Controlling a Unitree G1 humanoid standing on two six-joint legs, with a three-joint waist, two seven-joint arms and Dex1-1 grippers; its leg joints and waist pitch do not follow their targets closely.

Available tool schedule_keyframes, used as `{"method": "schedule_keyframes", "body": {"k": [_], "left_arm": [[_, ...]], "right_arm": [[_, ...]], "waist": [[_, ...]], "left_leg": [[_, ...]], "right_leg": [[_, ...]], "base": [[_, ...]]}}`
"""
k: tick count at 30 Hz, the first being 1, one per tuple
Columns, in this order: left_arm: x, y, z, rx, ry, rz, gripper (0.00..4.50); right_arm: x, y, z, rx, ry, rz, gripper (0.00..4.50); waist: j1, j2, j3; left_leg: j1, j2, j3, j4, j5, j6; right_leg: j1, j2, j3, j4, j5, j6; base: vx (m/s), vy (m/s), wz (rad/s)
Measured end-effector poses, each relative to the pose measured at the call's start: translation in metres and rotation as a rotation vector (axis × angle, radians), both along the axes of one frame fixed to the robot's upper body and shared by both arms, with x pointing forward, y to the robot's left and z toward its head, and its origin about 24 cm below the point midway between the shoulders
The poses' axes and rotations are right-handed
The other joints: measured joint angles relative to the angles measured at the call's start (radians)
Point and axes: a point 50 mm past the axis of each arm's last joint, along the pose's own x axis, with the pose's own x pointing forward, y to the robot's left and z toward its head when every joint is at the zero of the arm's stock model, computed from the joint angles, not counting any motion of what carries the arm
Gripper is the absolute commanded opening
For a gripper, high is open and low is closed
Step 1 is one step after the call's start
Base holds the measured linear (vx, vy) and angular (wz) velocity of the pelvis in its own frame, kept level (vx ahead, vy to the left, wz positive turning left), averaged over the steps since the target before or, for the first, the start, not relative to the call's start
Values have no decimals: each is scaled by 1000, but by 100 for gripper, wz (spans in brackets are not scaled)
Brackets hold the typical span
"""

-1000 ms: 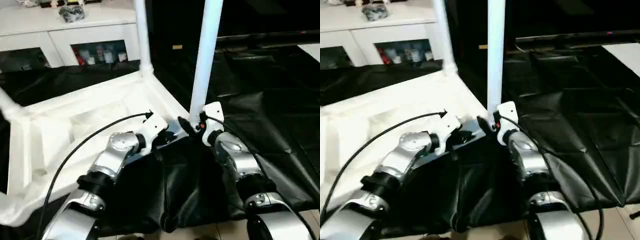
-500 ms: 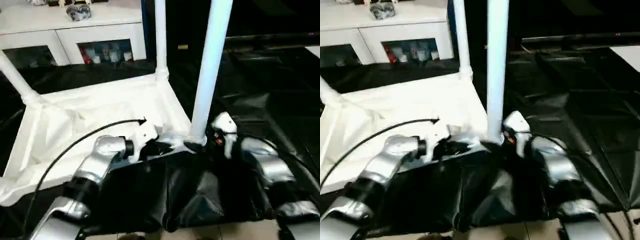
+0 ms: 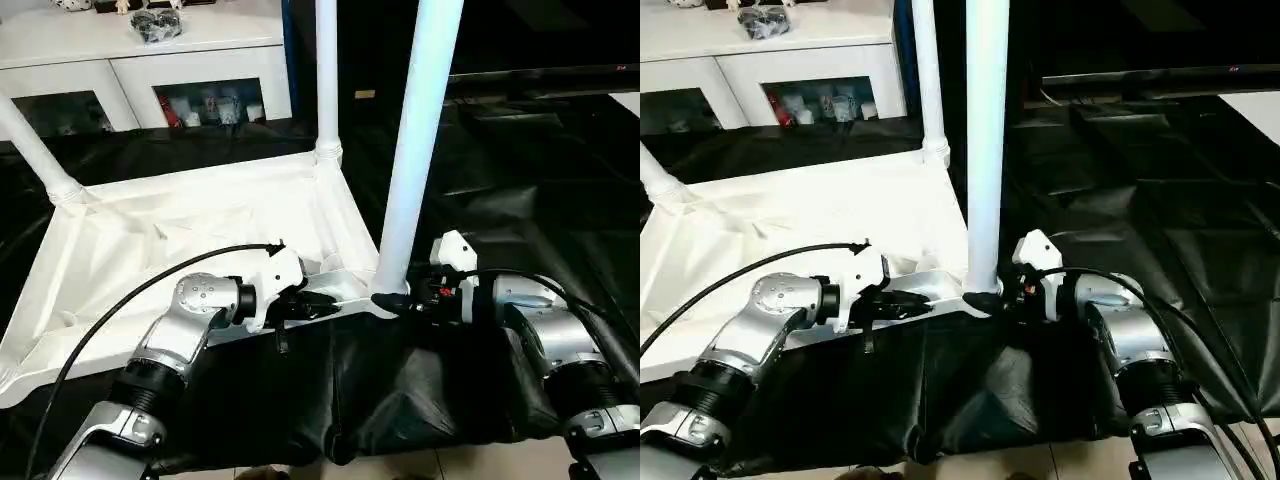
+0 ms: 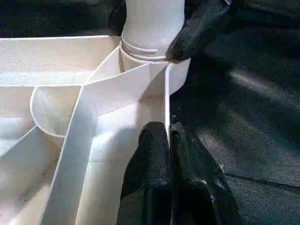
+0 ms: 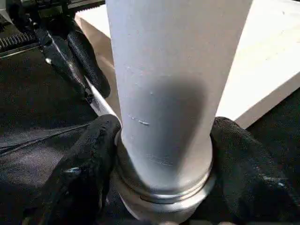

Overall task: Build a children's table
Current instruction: Rotate leg to tighten

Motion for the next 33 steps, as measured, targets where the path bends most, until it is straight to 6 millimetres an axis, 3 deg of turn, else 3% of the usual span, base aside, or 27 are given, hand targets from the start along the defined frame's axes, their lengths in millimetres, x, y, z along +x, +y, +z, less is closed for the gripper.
{"method": "schedule_keyframes", "body": {"k": [4, 5, 9, 33], "left_arm": [[-1, 1, -1, 2, 6, -1, 0], [-1, 1, -1, 2, 7, -1, 0], [-1, 0, -1, 2, 7, -6, 0], [-4, -1, 0, 6, 3, -25, 0]], "right_arm": [[0, 1, 0, -13, -9, 4, 280], [0, 1, -1, -12, -6, 4, 331], [0, 1, -1, -15, -3, 2, 350], [1, 8, 0, -3, -13, 21, 350]], "waist": [[-1, 0, 0], [-1, 0, 0], [-1, 0, 0], [1, 0, 0]], "left_leg": [[0, 0, 0, 0, 0, 0], [0, 0, 0, 0, 0, 0], [0, 0, 0, 0, 0, 0], [-1, 0, 0, 2, 3, 5]], "right_leg": [[0, 0, 0, 0, 0, 0], [0, 0, 0, 0, 0, 0], [0, 0, 0, 0, 0, 0], [0, 0, 0, 0, 0, 0]], "base": [[0, 0, 0], [0, 0, 0], [0, 0, 0], [0, 0, 0]]}}
